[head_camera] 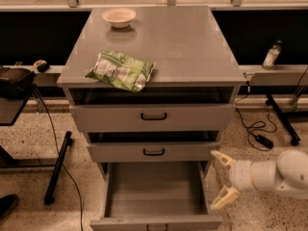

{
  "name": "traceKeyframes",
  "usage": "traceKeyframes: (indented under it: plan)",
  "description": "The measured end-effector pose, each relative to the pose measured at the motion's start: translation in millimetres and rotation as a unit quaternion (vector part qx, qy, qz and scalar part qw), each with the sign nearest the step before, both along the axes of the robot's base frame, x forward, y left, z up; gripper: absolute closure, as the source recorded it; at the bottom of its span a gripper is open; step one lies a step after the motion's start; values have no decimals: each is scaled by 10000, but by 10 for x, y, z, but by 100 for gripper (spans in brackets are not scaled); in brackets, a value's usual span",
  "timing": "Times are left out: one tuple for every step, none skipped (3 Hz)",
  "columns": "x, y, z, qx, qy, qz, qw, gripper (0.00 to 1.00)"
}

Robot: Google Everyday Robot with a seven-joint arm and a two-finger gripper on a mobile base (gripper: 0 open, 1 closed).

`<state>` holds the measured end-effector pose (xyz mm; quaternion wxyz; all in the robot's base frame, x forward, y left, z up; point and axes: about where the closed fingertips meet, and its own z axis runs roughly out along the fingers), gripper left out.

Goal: Close bottom drawer

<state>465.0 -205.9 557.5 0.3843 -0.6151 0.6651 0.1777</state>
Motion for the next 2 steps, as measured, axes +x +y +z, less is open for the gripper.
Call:
traceKeyframes:
  plan:
    - [-110, -188, -965, -225, 265, 185, 9992, 0]
    - [-230, -401, -1606, -298, 510, 490, 9971, 0]
